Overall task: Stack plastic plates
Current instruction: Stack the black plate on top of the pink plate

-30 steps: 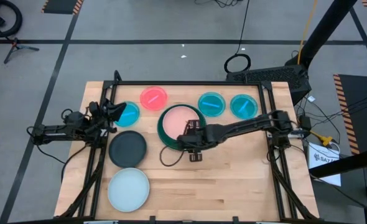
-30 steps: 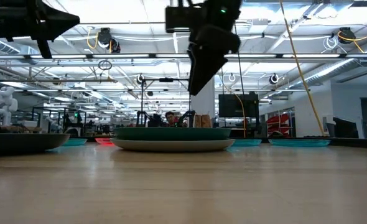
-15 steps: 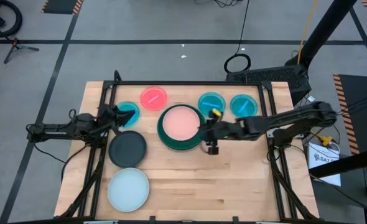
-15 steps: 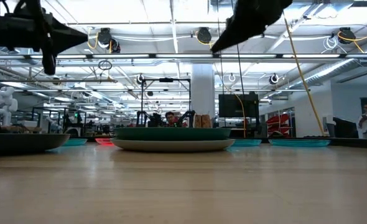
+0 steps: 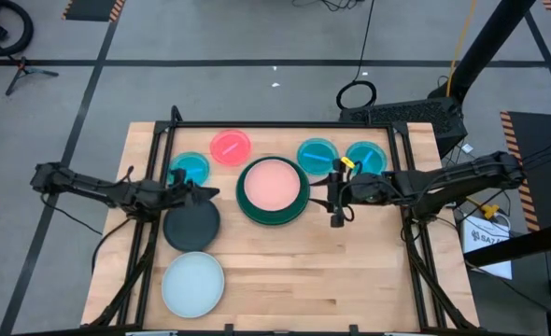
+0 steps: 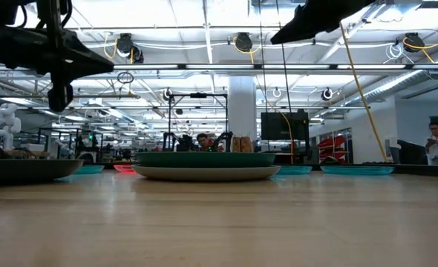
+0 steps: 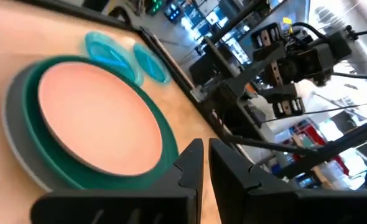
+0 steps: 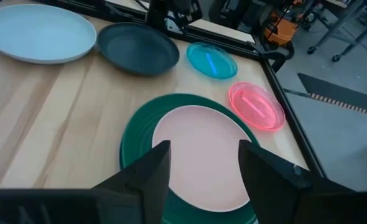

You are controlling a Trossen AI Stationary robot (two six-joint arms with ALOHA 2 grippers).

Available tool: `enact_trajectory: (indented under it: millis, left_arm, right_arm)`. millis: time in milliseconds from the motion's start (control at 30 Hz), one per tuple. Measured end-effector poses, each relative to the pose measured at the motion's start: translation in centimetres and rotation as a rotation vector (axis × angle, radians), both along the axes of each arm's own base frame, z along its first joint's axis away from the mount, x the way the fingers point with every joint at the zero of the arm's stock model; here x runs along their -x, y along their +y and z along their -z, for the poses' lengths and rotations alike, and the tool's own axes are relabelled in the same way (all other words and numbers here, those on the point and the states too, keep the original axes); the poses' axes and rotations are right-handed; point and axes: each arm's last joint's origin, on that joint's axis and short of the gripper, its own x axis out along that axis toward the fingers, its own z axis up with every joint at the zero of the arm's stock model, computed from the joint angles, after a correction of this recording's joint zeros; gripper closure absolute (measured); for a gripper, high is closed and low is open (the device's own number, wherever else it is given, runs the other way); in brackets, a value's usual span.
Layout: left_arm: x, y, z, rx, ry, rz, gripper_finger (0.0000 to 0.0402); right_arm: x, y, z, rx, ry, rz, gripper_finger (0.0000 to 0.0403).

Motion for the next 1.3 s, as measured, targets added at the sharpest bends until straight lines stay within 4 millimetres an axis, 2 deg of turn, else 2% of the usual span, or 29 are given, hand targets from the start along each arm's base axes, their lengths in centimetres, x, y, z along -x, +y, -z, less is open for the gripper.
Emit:
enact_trajectory:
  millis: [67,167,267,333,400,500,633,933,1300]
  left_arm:
    - [-0.3,-0.3,-0.1,0.026,0.021,0.002,0.0371]
    - [-1.1,-0.7,-1.5,0.037,0.054,0.02,0.0371]
    - [-2.1,-1.3,-3.1,0.034,0.188,0.052,0.0371]
    - [-2.3,-1.6,-4.4,0.042,0.376,0.095,0.0371]
    - [-1.8,-1.6,-5.6,0.052,0.636,0.101,0.0371]
    - [-0.6,-1.2,-6.7,0.077,1.035,-0.013,0.0371]
    - [-0.2,-0.8,-7.6,0.089,1.292,-0.131,0.0371]
    - [-1.7,-0.8,-6.2,0.123,1.378,-0.117,0.0371]
    - [-4.9,-1.4,-3.3,0.074,1.492,-0.129,0.0371]
  right_arm:
    - [0.0,0.0,0.0,0.001,0.001,-0.001,0.0222]
    - [0.0,0.0,0.0,0.004,0.002,-0.002,0.0222]
    - [0.0,0.0,0.0,0.004,0.002,-0.002,0.0222]
    - [0.0,0.0,0.0,0.003,0.002,-0.001,0.0222]
    - [0.0,0.0,0.0,0.001,0.001,0.0,0.0222]
    - [0.0,0.0,0.0,0.001,0.001,0.0,0.0222]
    - [0.0,0.0,0.0,-0.004,-0.006,0.002,0.0222]
    - [0.0,0.0,0.0,-0.003,-0.001,0.002,0.0222]
    - [0.1,0.0,0.2,-0.009,0.023,0.007,0.0222]
